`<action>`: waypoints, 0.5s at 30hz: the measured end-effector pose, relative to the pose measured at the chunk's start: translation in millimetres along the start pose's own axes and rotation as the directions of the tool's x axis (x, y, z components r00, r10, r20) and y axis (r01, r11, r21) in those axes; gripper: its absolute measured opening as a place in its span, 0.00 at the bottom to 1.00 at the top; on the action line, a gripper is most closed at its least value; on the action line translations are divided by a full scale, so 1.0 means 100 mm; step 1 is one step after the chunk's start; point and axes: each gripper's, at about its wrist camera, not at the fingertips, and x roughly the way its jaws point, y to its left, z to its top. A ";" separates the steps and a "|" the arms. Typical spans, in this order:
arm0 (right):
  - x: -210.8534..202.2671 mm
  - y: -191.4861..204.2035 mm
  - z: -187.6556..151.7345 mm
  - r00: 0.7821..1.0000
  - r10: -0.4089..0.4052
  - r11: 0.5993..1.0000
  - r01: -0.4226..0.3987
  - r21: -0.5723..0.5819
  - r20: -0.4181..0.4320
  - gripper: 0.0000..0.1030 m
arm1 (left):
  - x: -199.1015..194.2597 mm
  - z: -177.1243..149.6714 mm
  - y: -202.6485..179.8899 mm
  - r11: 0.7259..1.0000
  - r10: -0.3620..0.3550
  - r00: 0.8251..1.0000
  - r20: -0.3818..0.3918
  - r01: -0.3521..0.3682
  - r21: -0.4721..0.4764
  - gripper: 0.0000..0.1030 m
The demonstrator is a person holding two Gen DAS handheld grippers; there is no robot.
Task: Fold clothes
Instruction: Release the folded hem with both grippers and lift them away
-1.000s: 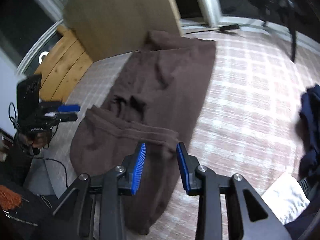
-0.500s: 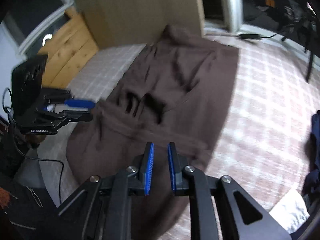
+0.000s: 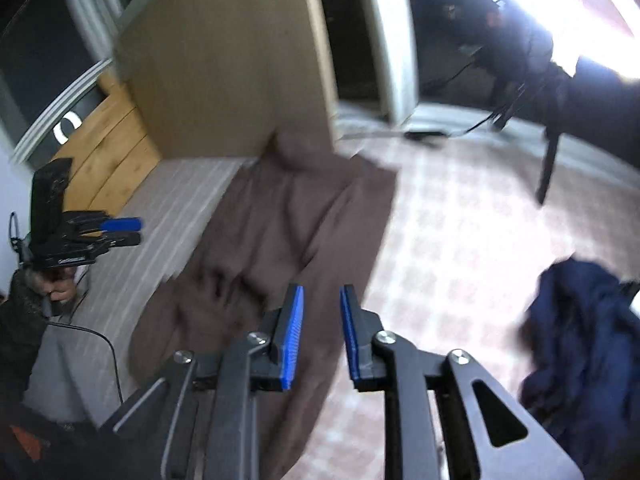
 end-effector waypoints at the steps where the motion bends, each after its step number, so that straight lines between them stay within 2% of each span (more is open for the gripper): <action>1: 0.06 -0.04 0.10 1.000 -0.008 1.000 0.008 0.001 0.003 0.23 | 0.05 0.09 0.07 1.000 0.014 1.000 -0.004 -0.014 0.003 0.30; 3: 0.26 -0.14 0.31 0.999 -0.042 0.999 0.042 -0.002 -0.001 0.27 | 0.28 0.27 0.18 0.999 0.047 0.999 -0.021 -0.047 0.012 0.33; 5: 0.53 -0.18 0.47 0.998 -0.066 0.998 0.066 0.002 -0.013 0.33 | 0.52 0.44 0.36 0.999 0.031 0.998 -0.056 -0.032 -0.021 0.34; 9: 1.00 -0.39 0.68 0.993 -0.110 0.994 0.111 0.007 -0.041 0.35 | 0.93 0.67 0.55 0.997 0.043 0.996 -0.082 -0.047 -0.056 0.34; 11: 1.25 -0.50 0.79 0.991 -0.117 0.993 0.119 0.019 -0.058 0.35 | 1.10 0.76 0.58 0.998 0.047 0.995 -0.089 -0.051 -0.043 0.34; 15: 1.60 -0.67 0.94 0.995 -0.050 0.997 0.055 0.051 -0.089 0.35 | 1.30 0.86 0.60 0.999 0.044 0.994 -0.096 -0.045 -0.009 0.36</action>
